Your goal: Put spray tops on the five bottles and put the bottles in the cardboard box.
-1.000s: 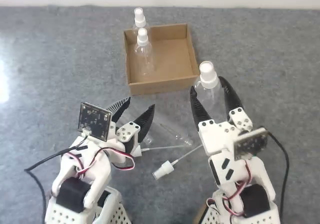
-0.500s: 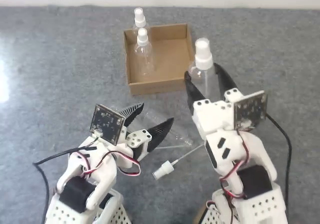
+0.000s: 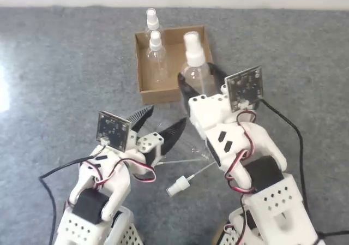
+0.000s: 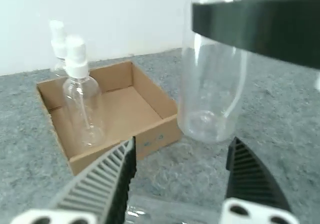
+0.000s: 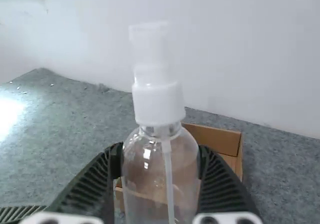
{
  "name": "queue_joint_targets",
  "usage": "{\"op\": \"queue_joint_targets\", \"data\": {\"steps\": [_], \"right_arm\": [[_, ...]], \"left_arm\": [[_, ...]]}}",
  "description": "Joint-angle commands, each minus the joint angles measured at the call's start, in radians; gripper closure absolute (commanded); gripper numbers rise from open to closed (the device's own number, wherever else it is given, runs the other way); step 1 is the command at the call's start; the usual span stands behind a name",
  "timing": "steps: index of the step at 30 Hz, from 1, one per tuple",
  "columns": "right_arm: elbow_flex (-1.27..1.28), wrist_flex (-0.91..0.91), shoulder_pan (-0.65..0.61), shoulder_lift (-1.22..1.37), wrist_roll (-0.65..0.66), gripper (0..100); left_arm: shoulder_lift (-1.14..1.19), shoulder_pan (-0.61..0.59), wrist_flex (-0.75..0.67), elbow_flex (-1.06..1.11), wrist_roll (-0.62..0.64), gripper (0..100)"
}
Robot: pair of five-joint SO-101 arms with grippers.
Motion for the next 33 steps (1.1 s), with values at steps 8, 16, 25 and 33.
{"op": "queue_joint_targets", "data": {"steps": [8,16,25,33], "right_arm": [[-0.075,0.047,-0.111,-0.004,-0.012,97.9],[-0.029,0.048,-0.111,-0.113,-0.012,97.9],[0.018,0.084,-0.111,-0.140,-0.011,97.9],[0.020,0.096,-0.111,-0.139,-0.006,97.9]], "left_arm": [[-0.018,-0.034,-0.052,0.007,0.018,72],[-0.011,-0.043,-0.118,0.047,0.017,72],[-0.012,-0.075,-0.152,0.067,0.017,72],[-0.015,-0.129,-0.183,0.068,0.020,73]]}}
